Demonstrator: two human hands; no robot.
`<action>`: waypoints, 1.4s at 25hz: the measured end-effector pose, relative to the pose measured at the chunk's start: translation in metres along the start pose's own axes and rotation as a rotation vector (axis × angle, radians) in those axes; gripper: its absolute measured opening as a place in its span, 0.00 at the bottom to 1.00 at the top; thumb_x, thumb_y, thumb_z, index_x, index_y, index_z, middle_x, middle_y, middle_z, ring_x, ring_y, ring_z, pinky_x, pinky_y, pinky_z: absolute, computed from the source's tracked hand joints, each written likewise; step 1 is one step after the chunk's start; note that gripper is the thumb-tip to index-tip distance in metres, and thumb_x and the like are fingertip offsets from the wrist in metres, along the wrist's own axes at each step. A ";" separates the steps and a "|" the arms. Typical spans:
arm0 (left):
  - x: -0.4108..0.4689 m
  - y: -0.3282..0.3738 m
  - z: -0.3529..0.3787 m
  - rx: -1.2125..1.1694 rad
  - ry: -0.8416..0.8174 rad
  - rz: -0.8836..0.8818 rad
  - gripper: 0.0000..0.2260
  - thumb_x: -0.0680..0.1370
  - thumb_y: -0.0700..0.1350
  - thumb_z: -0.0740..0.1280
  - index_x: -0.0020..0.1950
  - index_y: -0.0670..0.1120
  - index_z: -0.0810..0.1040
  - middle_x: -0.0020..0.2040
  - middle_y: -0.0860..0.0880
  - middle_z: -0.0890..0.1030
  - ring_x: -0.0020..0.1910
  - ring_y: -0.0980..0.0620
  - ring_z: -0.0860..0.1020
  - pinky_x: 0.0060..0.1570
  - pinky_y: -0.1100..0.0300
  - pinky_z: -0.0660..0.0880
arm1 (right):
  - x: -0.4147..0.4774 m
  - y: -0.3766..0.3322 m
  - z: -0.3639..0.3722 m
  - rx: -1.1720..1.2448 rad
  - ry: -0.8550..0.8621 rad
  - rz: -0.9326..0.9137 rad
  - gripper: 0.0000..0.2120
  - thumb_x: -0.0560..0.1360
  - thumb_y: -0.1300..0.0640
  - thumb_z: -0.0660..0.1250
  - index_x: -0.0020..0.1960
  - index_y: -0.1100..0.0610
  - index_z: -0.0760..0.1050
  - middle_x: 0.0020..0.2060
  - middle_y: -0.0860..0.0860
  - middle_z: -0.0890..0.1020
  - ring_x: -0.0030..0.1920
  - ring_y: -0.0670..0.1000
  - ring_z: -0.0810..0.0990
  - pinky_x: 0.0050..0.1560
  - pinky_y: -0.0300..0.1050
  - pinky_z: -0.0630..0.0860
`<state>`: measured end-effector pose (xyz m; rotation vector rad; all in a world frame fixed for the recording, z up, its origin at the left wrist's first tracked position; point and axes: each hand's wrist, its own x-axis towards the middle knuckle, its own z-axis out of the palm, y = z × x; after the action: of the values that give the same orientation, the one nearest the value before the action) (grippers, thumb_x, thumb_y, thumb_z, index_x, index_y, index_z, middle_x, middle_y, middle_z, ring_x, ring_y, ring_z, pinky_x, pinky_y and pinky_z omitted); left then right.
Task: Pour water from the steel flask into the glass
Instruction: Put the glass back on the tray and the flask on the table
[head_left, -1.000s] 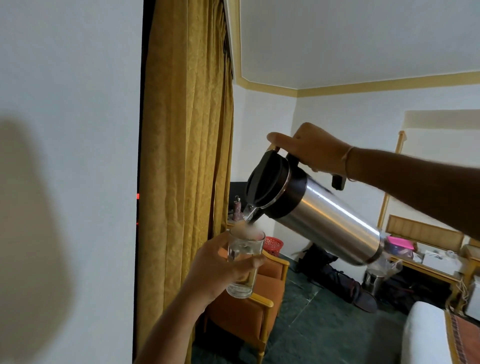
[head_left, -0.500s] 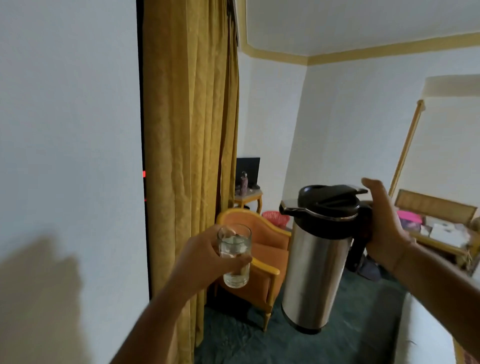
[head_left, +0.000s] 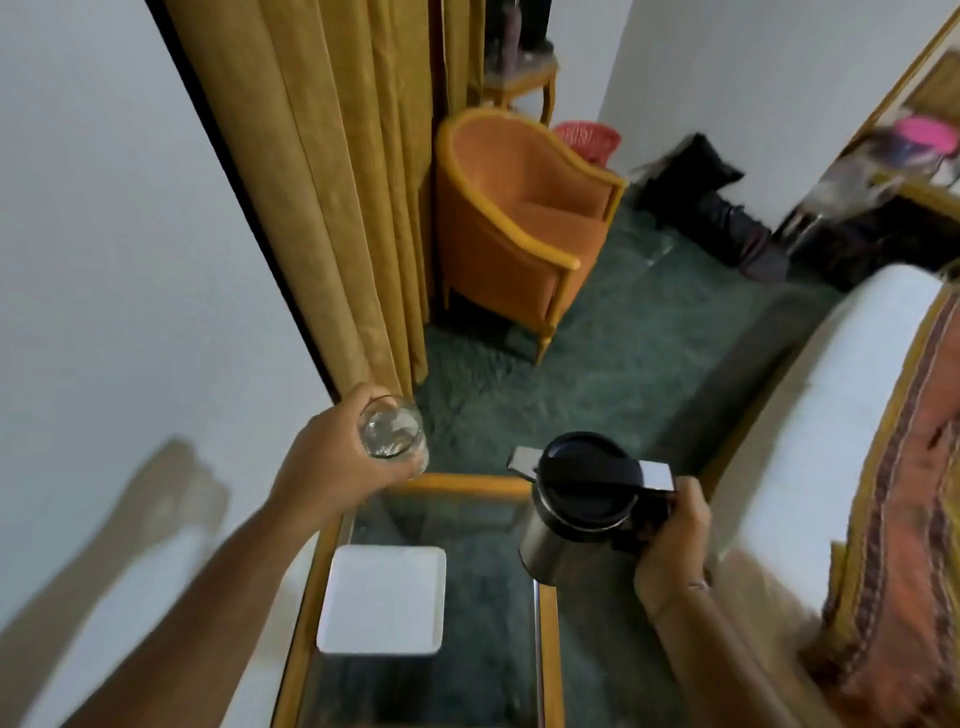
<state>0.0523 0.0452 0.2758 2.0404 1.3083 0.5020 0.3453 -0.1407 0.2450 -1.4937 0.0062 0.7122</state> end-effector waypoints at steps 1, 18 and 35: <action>-0.005 -0.025 0.021 0.009 -0.035 -0.041 0.32 0.69 0.65 0.84 0.67 0.62 0.73 0.57 0.60 0.81 0.50 0.53 0.82 0.43 0.73 0.73 | 0.007 0.031 -0.005 -0.019 0.035 0.033 0.11 0.66 0.45 0.62 0.30 0.50 0.70 0.26 0.48 0.70 0.28 0.50 0.66 0.30 0.43 0.61; -0.103 -0.358 0.350 0.122 -0.080 -0.497 0.33 0.72 0.50 0.87 0.72 0.52 0.75 0.71 0.46 0.83 0.67 0.41 0.83 0.65 0.41 0.85 | 0.118 0.391 -0.029 0.074 0.281 0.105 0.06 0.70 0.54 0.59 0.37 0.53 0.62 0.34 0.50 0.66 0.34 0.47 0.65 0.32 0.42 0.62; -0.098 -0.363 0.369 0.187 -0.167 -0.467 0.45 0.72 0.50 0.86 0.82 0.50 0.66 0.80 0.42 0.76 0.75 0.38 0.78 0.73 0.33 0.79 | 0.117 0.398 -0.063 -0.245 -0.051 -0.046 0.20 0.77 0.60 0.56 0.34 0.48 0.79 0.30 0.39 0.76 0.33 0.41 0.72 0.37 0.39 0.69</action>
<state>0.0043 -0.0571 -0.2391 1.7862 1.7075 -0.0022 0.2925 -0.1815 -0.1693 -1.7028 -0.1587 0.7337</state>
